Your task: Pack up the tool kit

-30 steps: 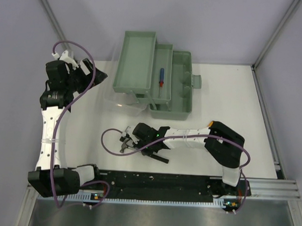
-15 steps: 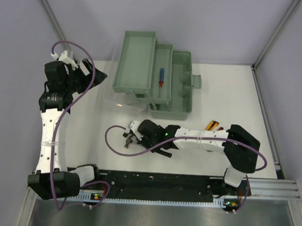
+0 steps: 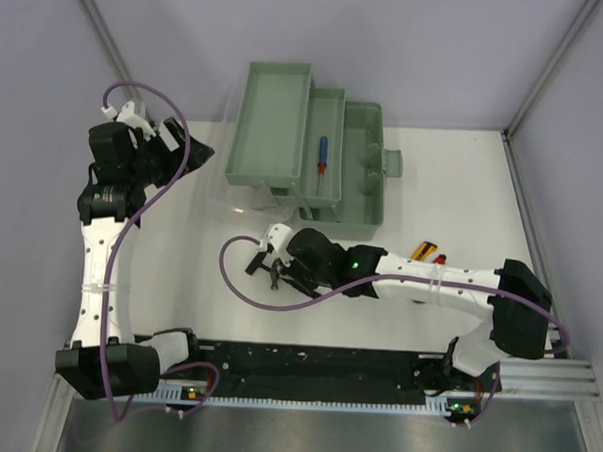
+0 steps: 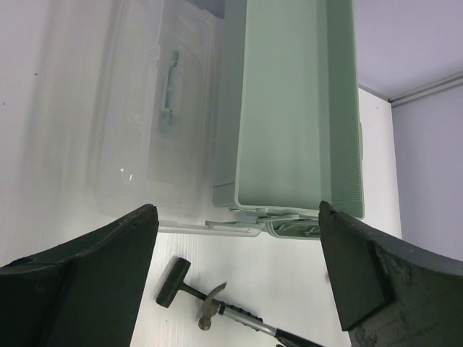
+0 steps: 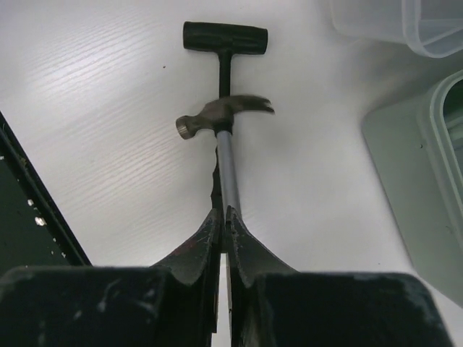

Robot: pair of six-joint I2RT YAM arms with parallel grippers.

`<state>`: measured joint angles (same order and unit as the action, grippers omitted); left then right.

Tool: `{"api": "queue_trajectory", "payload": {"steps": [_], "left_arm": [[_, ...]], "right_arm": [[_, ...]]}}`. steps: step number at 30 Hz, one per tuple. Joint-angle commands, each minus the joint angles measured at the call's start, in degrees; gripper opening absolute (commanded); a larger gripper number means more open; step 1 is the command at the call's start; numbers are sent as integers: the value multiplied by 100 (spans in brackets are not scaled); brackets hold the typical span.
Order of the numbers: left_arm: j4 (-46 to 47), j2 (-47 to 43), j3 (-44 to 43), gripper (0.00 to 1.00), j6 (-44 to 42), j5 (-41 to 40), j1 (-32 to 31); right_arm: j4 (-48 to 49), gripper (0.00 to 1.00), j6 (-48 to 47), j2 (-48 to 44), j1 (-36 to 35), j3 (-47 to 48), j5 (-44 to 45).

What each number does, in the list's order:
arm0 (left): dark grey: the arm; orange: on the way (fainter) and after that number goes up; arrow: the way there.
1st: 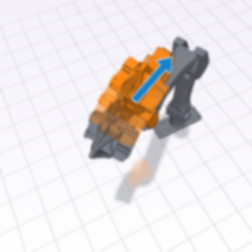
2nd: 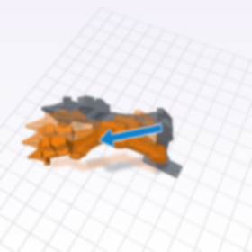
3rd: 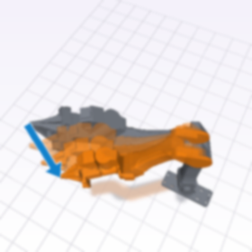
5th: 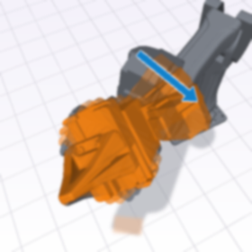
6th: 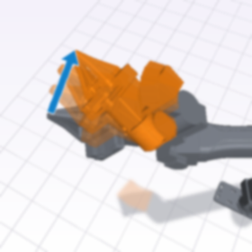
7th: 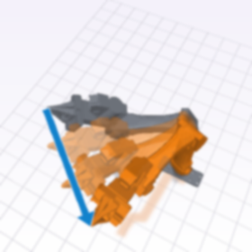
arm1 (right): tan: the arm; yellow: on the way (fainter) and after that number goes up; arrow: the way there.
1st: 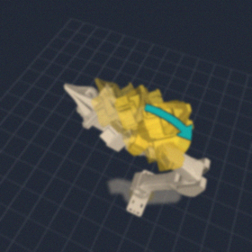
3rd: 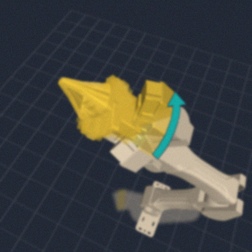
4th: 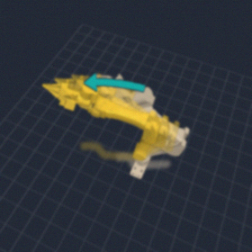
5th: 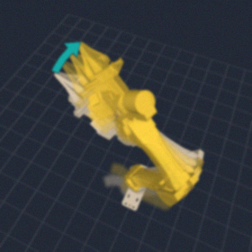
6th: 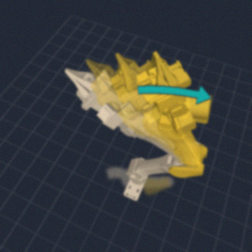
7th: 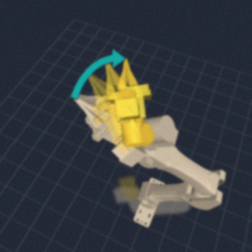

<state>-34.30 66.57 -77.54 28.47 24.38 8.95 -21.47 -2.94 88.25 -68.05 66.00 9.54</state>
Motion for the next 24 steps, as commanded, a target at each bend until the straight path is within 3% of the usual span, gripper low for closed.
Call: {"api": "queue_trajectory", "payload": {"steps": [1,13,14,16,18,24], "left_arm": [[214,-65,-174,95,1,-65,10],[214,6,-218,95,-61,-30,10],[214,6,-201,95,-52,-13,2],[222,14,-192,95,-52,-4,10],[222,23,-191,96,-52,-4,1],[214,14,-156,97,-43,-30,10]], "right_arm": [[266,0,30,-97,-50,80,232],[363,0,522,623,248,-254,-321],[346,5,488,624,249,-324,-313],[311,25,444,650,249,-447,-365],[275,37,408,694,249,-544,-479],[258,40,373,1211,336,-562,-620]]}}
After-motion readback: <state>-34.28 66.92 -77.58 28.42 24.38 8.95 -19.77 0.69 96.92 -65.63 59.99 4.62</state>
